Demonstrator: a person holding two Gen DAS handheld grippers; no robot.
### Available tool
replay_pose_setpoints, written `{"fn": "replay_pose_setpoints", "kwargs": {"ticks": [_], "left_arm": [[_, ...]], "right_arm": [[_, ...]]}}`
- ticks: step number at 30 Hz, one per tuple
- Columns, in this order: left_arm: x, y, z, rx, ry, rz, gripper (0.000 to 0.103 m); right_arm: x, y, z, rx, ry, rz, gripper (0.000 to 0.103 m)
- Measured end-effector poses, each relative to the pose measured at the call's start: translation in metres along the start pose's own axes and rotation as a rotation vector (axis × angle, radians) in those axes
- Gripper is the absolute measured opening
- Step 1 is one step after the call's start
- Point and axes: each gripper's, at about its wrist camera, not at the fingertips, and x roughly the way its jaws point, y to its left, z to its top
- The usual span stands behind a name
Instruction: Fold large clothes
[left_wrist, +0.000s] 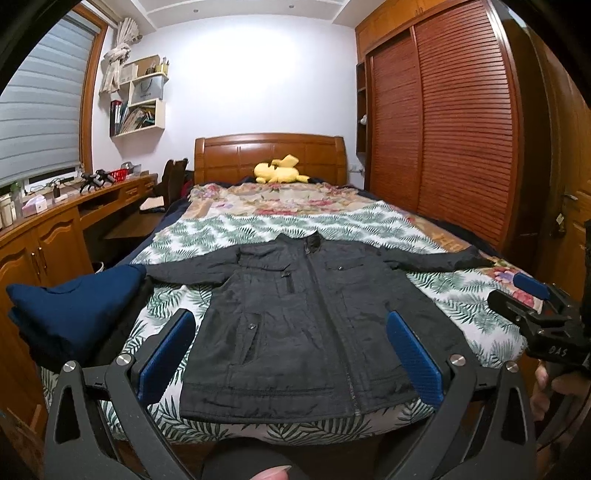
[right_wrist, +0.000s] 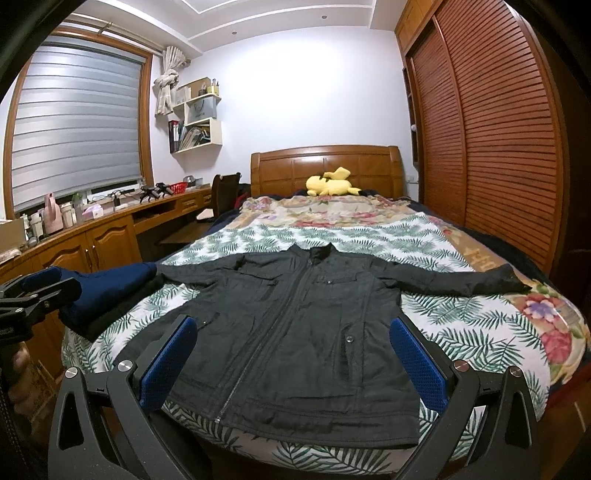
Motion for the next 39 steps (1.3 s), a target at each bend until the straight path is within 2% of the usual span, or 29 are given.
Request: {"fn": "replay_pose_setpoints", "kwargs": {"ticks": [5,16,24,30,36,39], "left_arm": [[0.028,0.013,-0.009,-0.017,0.053,0.013,0.103],[0.083,0.043,-0.022,-0.039,0.135,0.051,0.103],[0.108,0.062,-0.028,-0.054,0.155,0.011,0.103],[0.138,0.079,-0.023,-0.032,0.171,-0.002,0.103],[0.183,0.108,0.001,-0.061,0.185,-0.013,0.103],[0.203,0.12,0.012,-0.076,0.181,-0.016,0.097]], "right_arm": [[0.028,-0.001,-0.004,-0.027,0.033,0.045,0.103],[0.107,-0.007,0.003,-0.108,0.119,0.053,0.103],[0.171,-0.01,0.002,-0.144,0.211,0.066,0.103],[0.225,-0.014,0.002,-0.198,0.304,0.042,0.103],[0.23,-0.01,0.006,-0.218,0.295,0.072,0.103],[0.229,-0.013,-0.008,-0.212,0.277,0.082,0.103]]}}
